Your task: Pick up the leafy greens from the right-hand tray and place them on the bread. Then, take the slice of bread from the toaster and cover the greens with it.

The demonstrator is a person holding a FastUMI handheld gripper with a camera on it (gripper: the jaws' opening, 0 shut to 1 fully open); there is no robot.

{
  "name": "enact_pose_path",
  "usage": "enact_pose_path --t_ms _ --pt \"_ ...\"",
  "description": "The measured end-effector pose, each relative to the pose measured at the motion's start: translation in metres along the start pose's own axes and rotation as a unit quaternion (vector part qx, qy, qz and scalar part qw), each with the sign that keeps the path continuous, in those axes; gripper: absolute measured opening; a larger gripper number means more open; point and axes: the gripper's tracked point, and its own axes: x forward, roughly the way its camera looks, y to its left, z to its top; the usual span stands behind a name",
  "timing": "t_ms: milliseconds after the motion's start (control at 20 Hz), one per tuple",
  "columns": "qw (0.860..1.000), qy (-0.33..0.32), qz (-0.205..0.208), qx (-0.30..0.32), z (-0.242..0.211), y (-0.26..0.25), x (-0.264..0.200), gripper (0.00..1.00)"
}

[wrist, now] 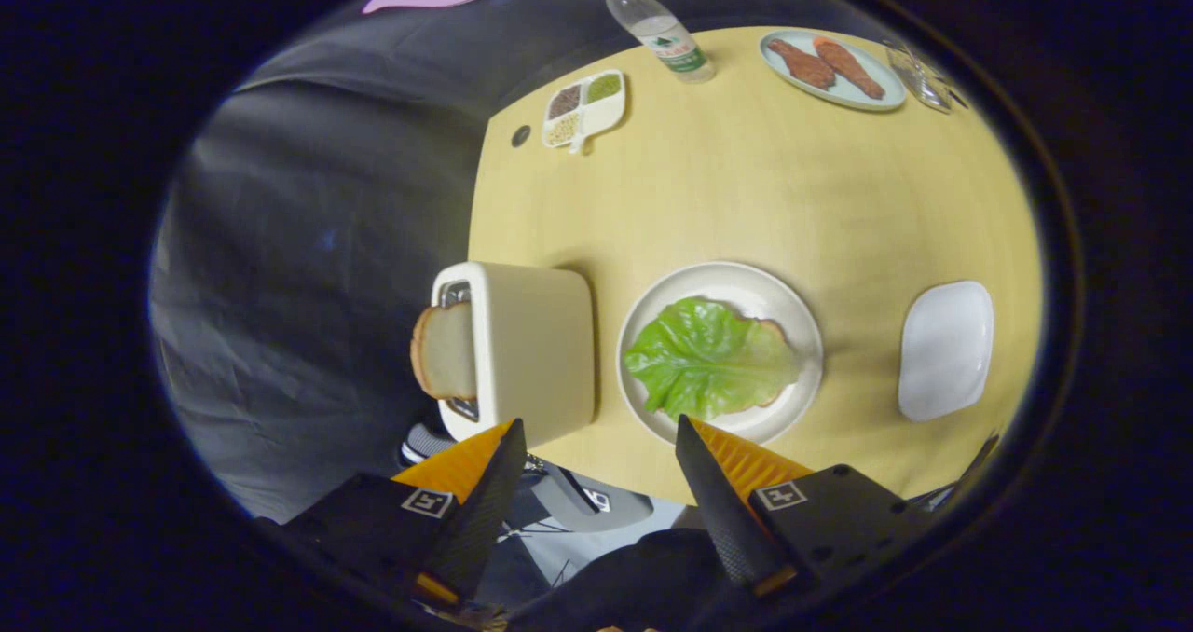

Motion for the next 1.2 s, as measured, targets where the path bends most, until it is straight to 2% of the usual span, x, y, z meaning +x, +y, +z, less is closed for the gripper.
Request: enact_pose_path --t_ms 200,400,600,750,1100,1200 --pt "0.998 0.02 0.06 0.009 0.008 0.073 0.009 1.0" --pt "0.997 0.032 0.07 -0.013 0.009 0.115 0.028 0.98" --pt "0.997 0.043 0.04 -0.041 0.01 0.121 0.063 0.99" --pt "0.998 0.046 0.012 -0.043 0.011 0.114 0.083 0.77" --pt "0.997 0.064 -0.006 -0.046 0.006 0.115 0.108 0.26" --pt "0.997 0.062 -0.01 -0.047 0.012 0.111 0.097 0.23"
